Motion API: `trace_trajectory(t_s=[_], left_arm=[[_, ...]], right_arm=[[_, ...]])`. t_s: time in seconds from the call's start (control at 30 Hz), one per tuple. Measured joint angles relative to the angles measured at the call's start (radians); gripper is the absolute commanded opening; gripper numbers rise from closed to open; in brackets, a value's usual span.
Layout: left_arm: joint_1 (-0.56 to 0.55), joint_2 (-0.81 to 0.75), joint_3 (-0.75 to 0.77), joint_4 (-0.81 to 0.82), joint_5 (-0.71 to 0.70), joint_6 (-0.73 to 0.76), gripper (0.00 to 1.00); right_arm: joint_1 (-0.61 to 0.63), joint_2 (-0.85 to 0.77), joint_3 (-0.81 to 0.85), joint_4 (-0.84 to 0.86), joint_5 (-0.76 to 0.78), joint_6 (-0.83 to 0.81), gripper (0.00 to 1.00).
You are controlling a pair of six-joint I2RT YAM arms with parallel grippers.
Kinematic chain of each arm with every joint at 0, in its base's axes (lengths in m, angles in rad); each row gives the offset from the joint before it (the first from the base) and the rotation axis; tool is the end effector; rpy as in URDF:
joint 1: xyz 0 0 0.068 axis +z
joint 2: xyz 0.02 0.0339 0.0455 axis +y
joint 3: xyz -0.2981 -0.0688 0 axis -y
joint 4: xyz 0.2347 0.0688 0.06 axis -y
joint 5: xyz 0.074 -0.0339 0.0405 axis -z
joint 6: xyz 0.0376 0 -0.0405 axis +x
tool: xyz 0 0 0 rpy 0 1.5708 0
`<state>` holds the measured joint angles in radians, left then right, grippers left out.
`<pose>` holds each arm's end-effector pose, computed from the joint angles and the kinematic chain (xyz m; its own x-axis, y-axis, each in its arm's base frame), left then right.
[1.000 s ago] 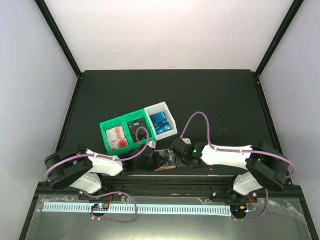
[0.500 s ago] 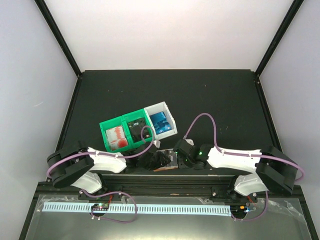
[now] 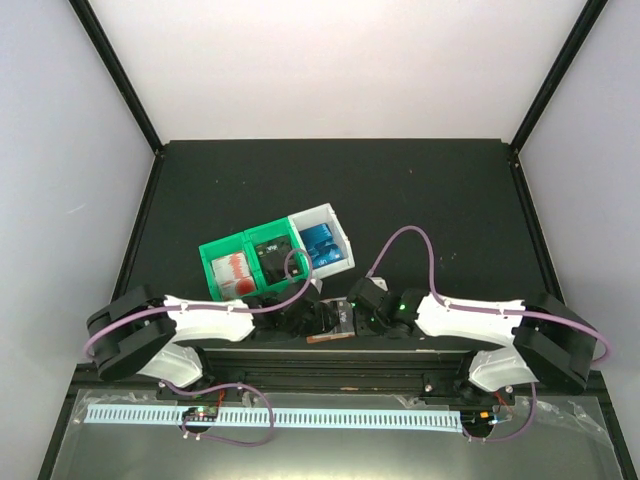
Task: Put the credit cards into the card holder
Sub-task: Insert the credit card into the card holder.
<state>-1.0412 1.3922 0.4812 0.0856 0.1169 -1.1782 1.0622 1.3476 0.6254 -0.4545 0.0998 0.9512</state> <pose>0.1143 -0.2040 0.1764 -0.9709 -0.1579 -0.1803 0.0002 0.7517 -0.6594 0.1068 0.1838 0.1912 -0.9535 -0.0467 -0.2979 -0.1278 0.9573 0.2592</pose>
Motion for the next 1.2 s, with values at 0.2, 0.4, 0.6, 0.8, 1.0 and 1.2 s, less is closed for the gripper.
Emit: trace_trajectory(t_s=[0.2,0.4,0.6,0.8,1.0,1.2], left_arm=[[-0.001,0.074,0.051,-0.016,0.019,0.040,0.13],[-0.001,0.137,0.100,-0.019,0.045,0.090,0.13],[-0.001,0.159,0.145,-0.050,0.063,0.152,0.27],[-0.001,0.085,0.221,-0.221,-0.005,0.281,0.53],[0.019,-0.006,0.419,-0.417,-0.089,0.582,0.98],[0.117,0.044,0.690,-0.585,-0.142,0.906,0.99]], right_arm=[[-0.004,0.017,-0.017,0.031,-0.025,-0.004,0.50],[-0.010,0.016,-0.031,0.066,-0.046,-0.008,0.50],[-0.025,-0.019,-0.054,0.061,-0.044,-0.006,0.50],[-0.029,-0.160,-0.063,0.010,0.016,-0.002,0.51],[-0.057,-0.341,-0.063,-0.023,0.077,-0.007,0.54],[-0.101,-0.377,-0.064,-0.041,0.091,-0.030,0.54]])
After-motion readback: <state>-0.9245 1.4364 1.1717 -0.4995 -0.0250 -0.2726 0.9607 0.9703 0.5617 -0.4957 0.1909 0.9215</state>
